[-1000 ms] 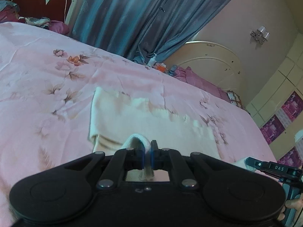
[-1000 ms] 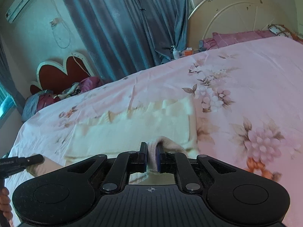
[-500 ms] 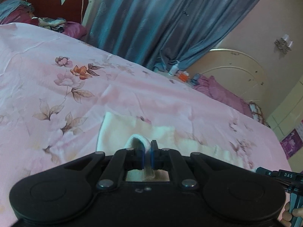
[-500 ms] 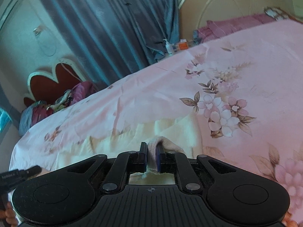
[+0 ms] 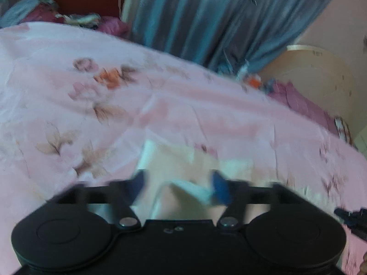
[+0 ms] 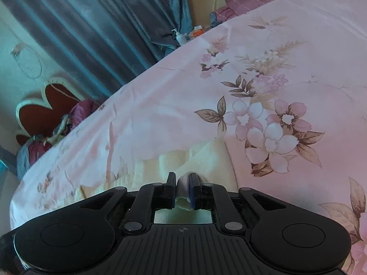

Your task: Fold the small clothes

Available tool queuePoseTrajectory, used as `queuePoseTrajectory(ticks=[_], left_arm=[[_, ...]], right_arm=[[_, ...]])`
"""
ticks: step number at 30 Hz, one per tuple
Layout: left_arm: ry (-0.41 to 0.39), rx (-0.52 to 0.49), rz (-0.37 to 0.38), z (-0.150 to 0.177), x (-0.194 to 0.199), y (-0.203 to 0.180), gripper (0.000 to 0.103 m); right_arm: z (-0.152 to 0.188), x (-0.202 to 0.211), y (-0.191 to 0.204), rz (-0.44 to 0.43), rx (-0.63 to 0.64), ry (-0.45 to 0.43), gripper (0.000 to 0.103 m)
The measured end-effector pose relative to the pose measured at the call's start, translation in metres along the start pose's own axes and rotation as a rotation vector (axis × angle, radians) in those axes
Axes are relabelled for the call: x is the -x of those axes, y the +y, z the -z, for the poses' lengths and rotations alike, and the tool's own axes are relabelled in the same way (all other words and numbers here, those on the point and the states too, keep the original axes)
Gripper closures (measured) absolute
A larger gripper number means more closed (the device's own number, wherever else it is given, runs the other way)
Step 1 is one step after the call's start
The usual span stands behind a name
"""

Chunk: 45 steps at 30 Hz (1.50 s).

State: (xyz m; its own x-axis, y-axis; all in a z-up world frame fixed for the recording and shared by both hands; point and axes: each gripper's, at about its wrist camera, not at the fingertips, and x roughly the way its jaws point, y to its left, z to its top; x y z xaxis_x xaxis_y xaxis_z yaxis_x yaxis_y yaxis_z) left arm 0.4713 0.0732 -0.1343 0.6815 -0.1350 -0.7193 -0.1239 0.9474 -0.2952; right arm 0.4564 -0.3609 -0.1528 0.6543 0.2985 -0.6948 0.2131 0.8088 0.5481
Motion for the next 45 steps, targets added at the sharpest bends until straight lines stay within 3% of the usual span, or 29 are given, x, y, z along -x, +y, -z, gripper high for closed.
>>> queuePoseTrajectory(ticks=[2, 3, 4, 5, 11, 12, 13, 14, 19, 20, 22, 23, 24, 26, 28, 31, 38, 42, 45], left_arm=[[-0.03, -0.007, 0.008, -0.004, 0.008, 0.003, 0.026], [-0.033, -0.014, 0.009, -0.005, 0.01, 0.005, 0.026], [-0.037, -0.03, 0.011, -0.006, 0.012, 0.005, 0.026], [-0.037, -0.05, 0.011, -0.006, 0.013, 0.004, 0.026], [0.007, -0.208, 0.011, 0.006, -0.003, -0.008, 0.029], [0.009, -0.222, 0.005, 0.008, -0.007, -0.009, 0.03], [0.015, -0.236, 0.001, 0.009, -0.012, -0.011, 0.031], [0.021, -0.243, 0.004, 0.01, -0.016, -0.012, 0.033], [0.021, -0.281, 0.028, 0.013, -0.024, -0.014, 0.053], [0.023, -0.291, 0.028, 0.013, -0.026, -0.015, 0.06], [0.027, -0.311, 0.048, 0.014, -0.028, -0.015, 0.076], [0.031, -0.327, 0.056, 0.015, -0.029, -0.016, 0.09], [0.03, -0.34, 0.062, 0.017, -0.028, -0.017, 0.097], [0.019, -0.377, 0.077, 0.02, -0.026, -0.02, 0.099], [-0.009, -0.391, 0.083, 0.022, -0.023, -0.021, 0.1], [-0.094, -0.336, 0.075, 0.019, -0.014, -0.013, 0.1], [-0.205, -0.258, 0.051, 0.012, -0.007, -0.011, 0.1], [-0.126, -0.289, 0.018, 0.016, -0.028, -0.015, 0.1], [-0.089, -0.319, -0.003, 0.024, -0.037, -0.011, 0.097]], right_arm=[[-0.004, 0.003, 0.0, 0.006, 0.009, -0.022, 0.086], [-0.006, 0.007, -0.001, 0.011, 0.019, -0.039, 0.061], [-0.007, 0.009, -0.001, 0.012, 0.026, -0.057, 0.028], [-0.008, 0.013, -0.001, 0.012, 0.037, -0.082, 0.018], [-0.006, 0.011, 0.011, -0.009, 0.198, -0.063, 0.018], [-0.004, 0.009, 0.014, -0.009, 0.228, -0.058, 0.021], [0.0, 0.006, 0.017, -0.008, 0.263, -0.047, 0.032], [0.004, 0.002, 0.02, -0.007, 0.287, -0.03, 0.036], [0.01, -0.013, 0.025, 0.009, 0.348, -0.008, 0.041], [0.01, -0.016, 0.026, 0.014, 0.357, -0.004, 0.044], [0.009, -0.023, 0.027, 0.014, 0.369, 0.024, 0.072], [0.009, -0.026, 0.026, 0.019, 0.372, 0.035, 0.076], [0.009, -0.027, 0.026, 0.019, 0.375, 0.041, 0.076], [0.011, -0.028, 0.026, 0.017, 0.392, 0.051, 0.076], [0.011, -0.026, 0.026, 0.009, 0.397, 0.055, 0.1], [0.009, -0.016, 0.03, 0.009, 0.399, -0.015, 0.1], [0.003, -0.008, 0.039, 0.038, 0.377, -0.153, 0.1], [0.007, -0.038, 0.032, 0.119, 0.36, -0.063, 0.1], [0.01, -0.041, 0.024, 0.125, 0.325, -0.06, 0.099]])
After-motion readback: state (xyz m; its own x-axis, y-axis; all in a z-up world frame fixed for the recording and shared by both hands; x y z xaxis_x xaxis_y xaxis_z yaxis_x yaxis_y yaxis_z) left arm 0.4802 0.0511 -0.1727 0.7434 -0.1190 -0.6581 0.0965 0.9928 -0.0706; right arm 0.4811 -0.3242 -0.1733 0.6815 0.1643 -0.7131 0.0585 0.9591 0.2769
